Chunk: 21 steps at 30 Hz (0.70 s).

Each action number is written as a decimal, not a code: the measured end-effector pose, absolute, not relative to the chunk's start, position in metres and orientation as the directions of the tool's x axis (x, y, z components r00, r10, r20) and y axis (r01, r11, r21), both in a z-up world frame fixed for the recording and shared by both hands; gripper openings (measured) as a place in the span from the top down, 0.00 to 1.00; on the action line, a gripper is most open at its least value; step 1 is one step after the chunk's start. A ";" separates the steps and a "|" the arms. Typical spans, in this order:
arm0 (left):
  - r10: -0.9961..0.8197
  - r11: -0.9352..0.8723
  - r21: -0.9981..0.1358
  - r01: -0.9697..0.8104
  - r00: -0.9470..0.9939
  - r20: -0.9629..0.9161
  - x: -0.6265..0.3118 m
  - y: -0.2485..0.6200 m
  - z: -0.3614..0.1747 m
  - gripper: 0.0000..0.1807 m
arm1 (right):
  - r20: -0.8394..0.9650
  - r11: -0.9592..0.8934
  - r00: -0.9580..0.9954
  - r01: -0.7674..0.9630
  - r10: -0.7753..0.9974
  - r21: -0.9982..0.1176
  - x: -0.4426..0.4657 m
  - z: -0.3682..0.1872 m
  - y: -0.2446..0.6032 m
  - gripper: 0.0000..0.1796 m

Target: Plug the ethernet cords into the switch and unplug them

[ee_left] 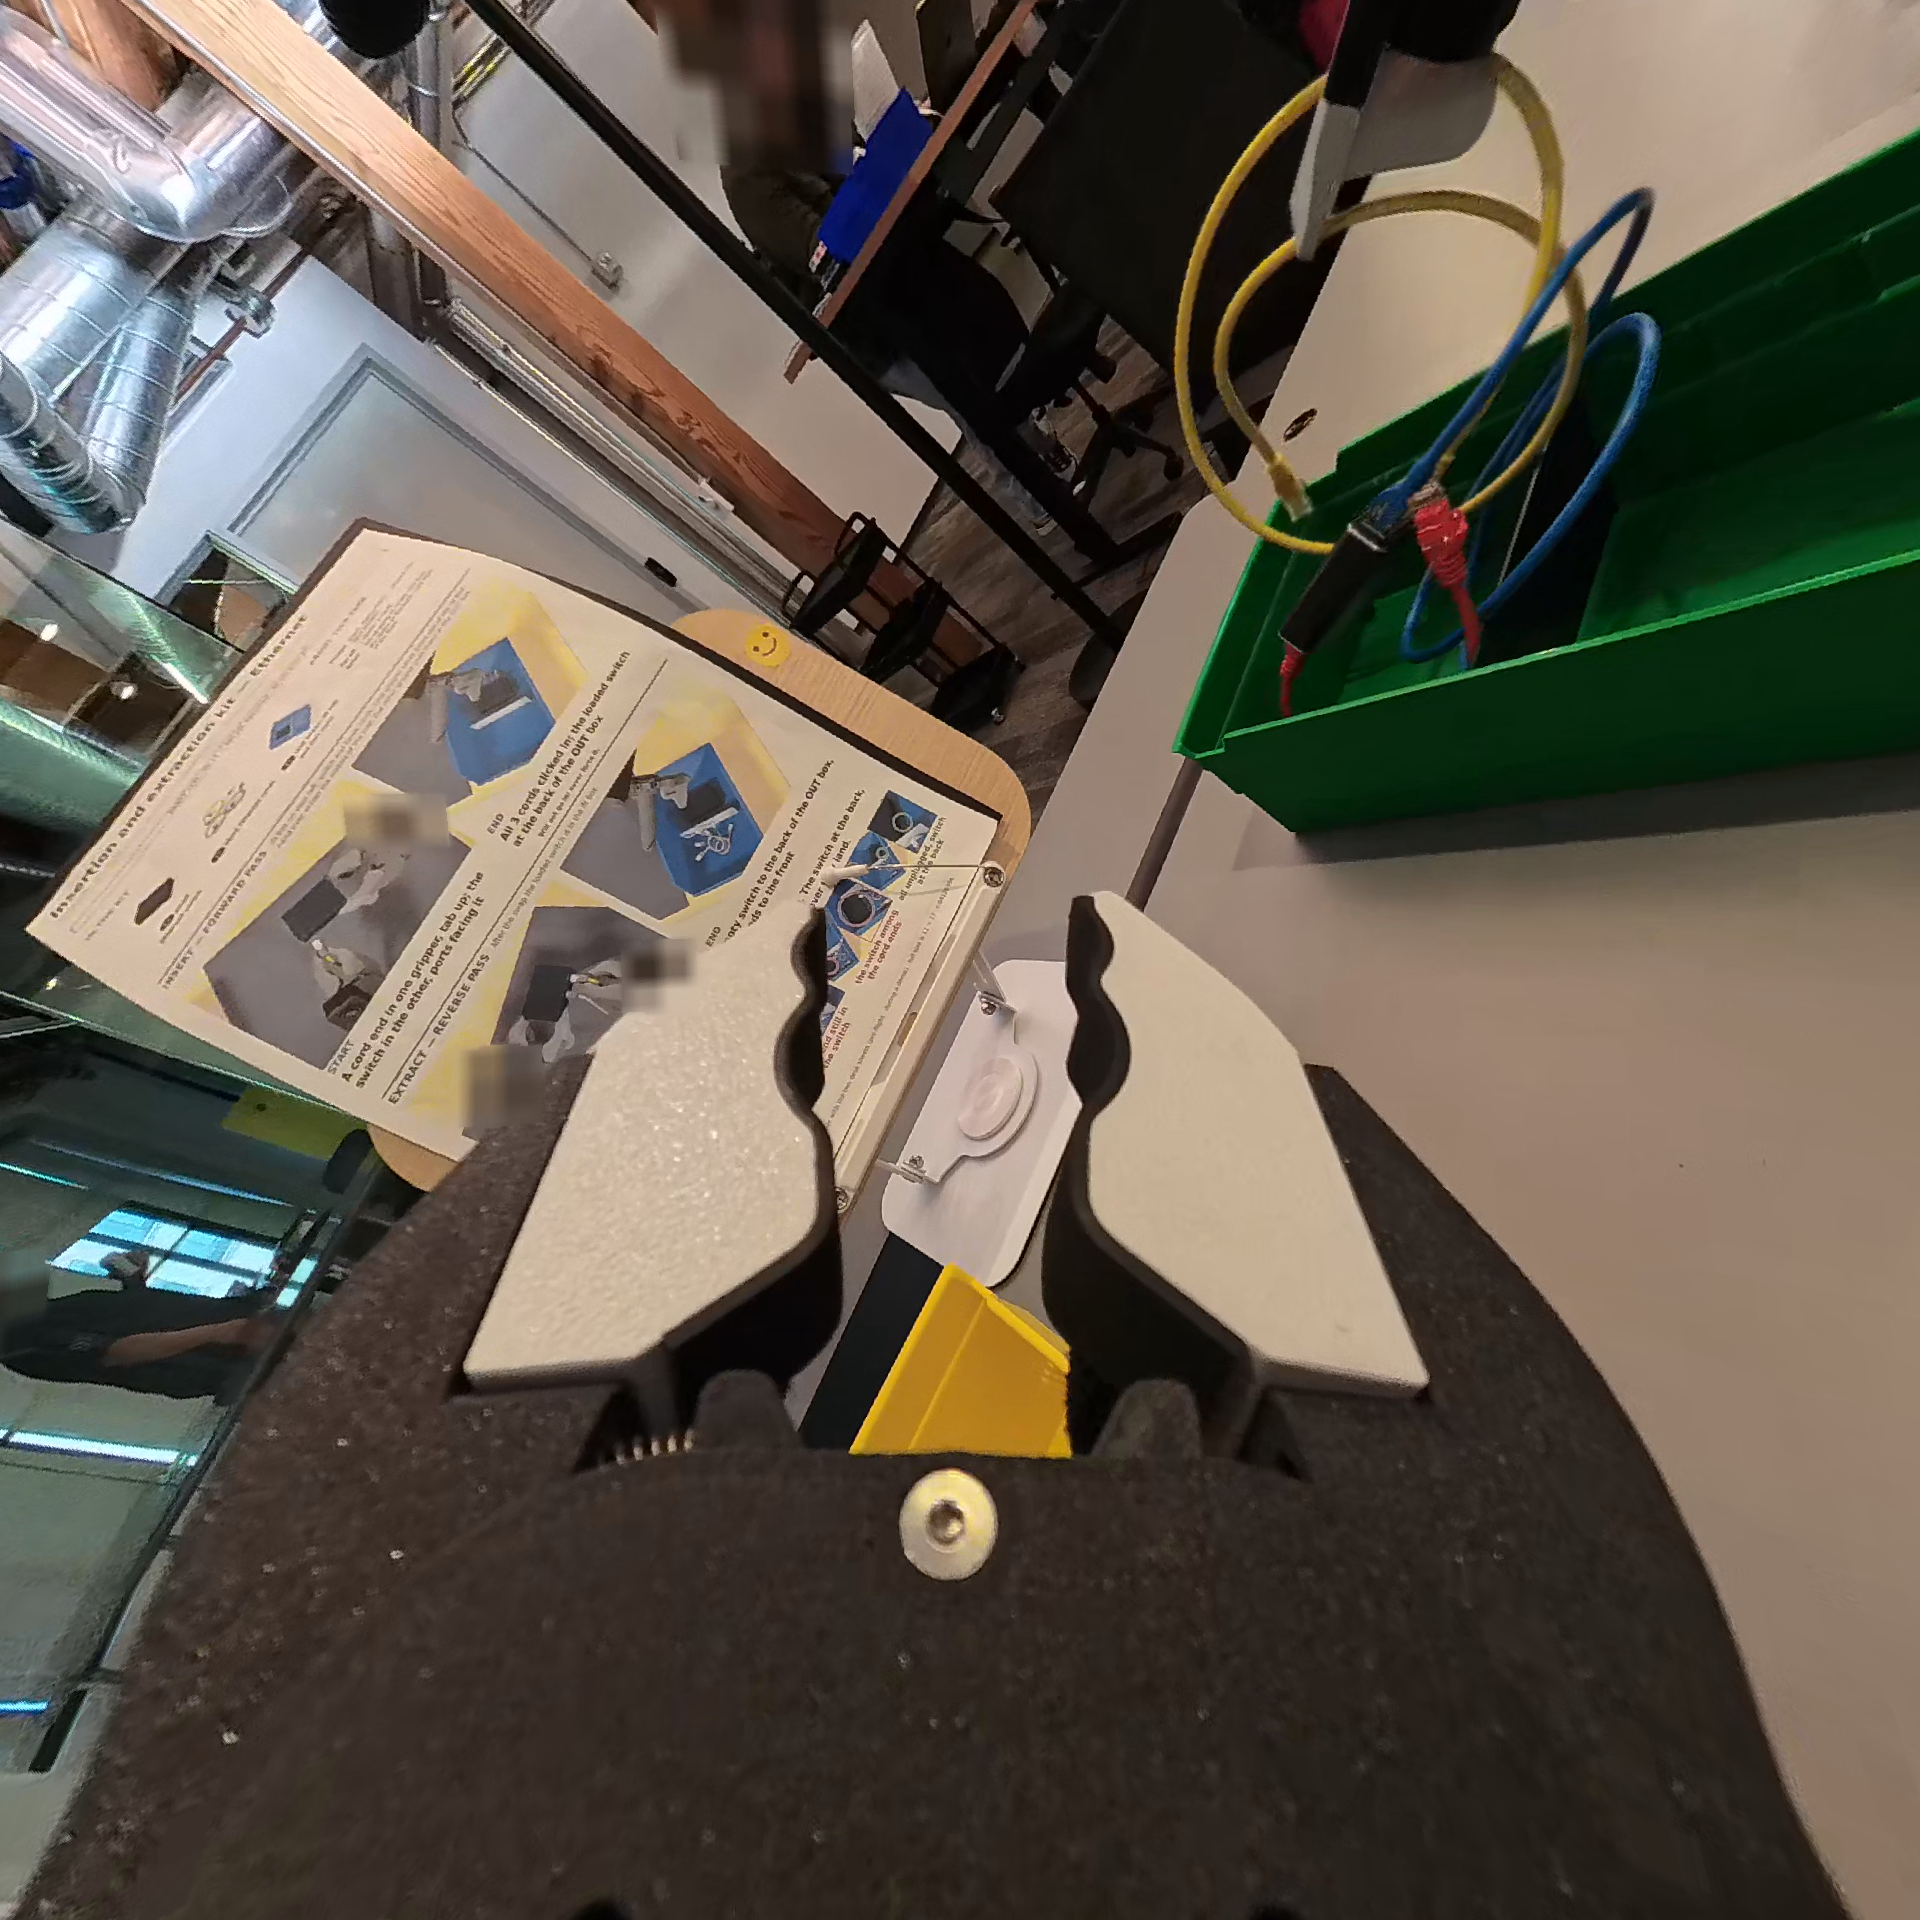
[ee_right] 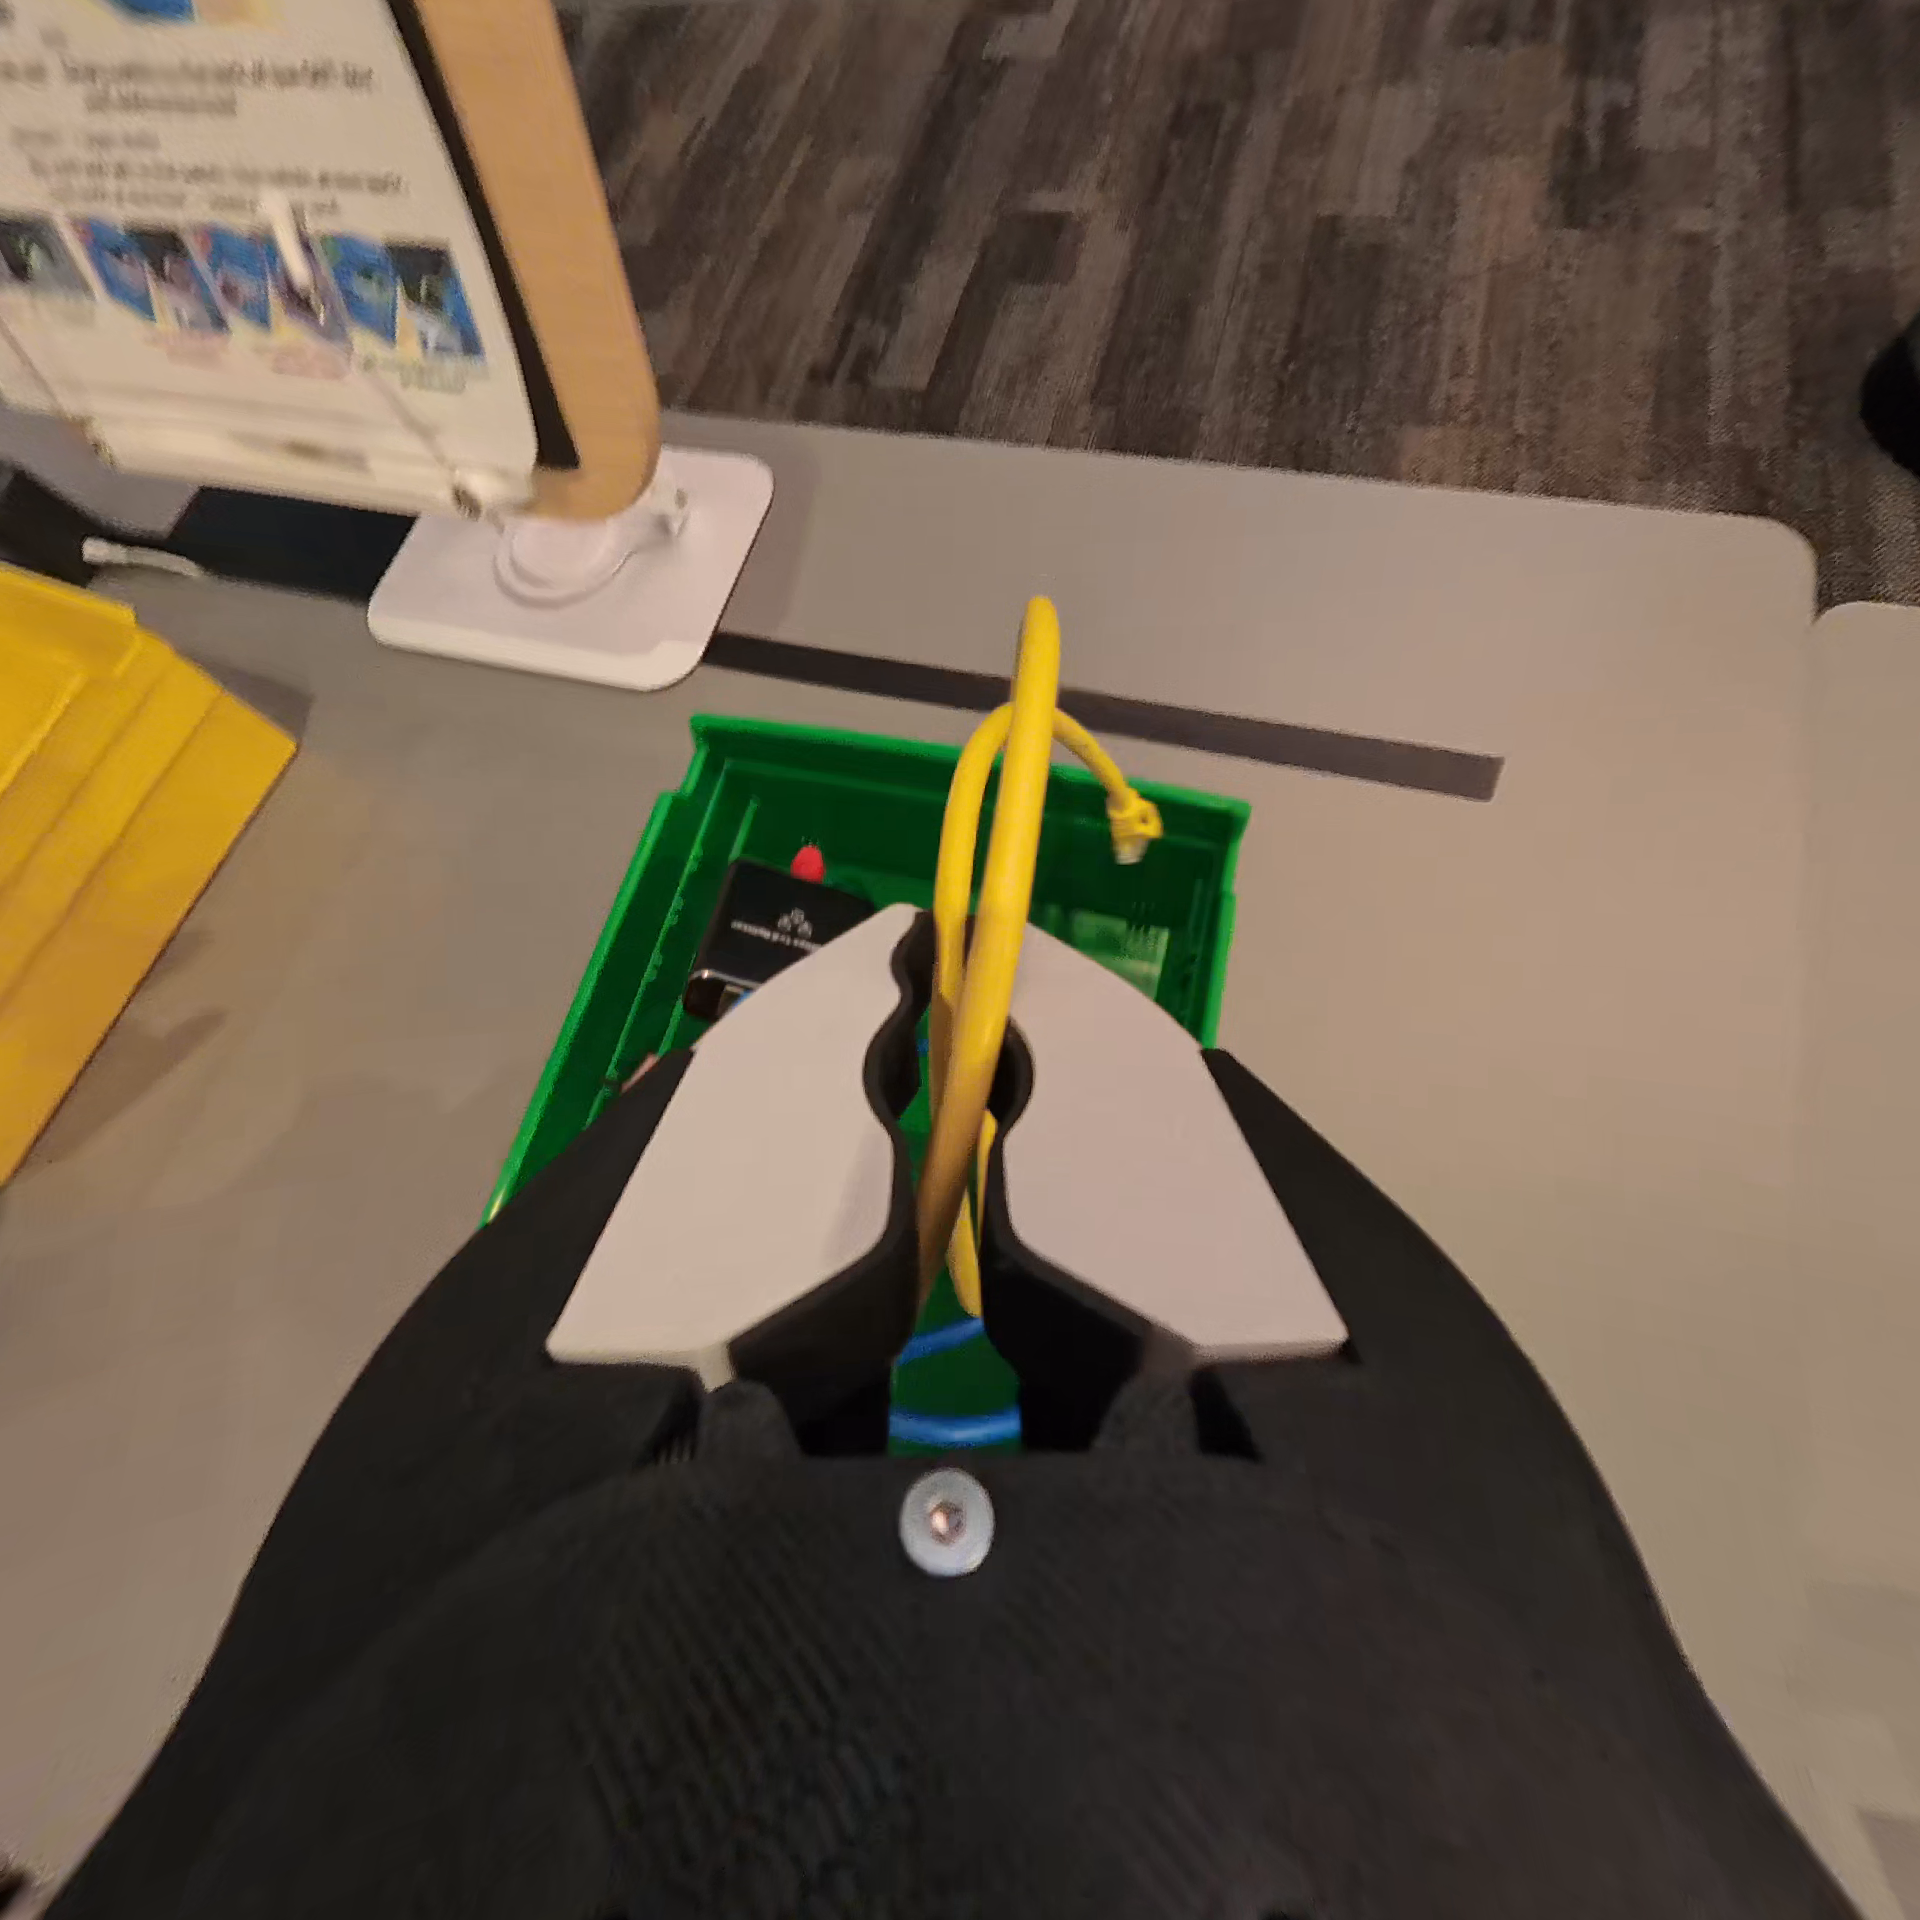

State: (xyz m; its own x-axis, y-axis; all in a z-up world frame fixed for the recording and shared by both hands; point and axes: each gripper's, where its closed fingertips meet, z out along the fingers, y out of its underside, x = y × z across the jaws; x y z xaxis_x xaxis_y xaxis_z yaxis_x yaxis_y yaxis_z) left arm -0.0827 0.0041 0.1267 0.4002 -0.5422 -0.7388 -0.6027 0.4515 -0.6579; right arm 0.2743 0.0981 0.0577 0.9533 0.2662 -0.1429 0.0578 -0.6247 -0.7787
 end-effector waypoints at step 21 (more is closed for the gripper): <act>-0.553 0.417 -0.610 -0.674 0.344 -0.758 -0.070 0.008 0.105 0.75 | 0.196 -0.784 0.809 0.587 0.555 -0.203 0.229 -0.029 0.107 0.89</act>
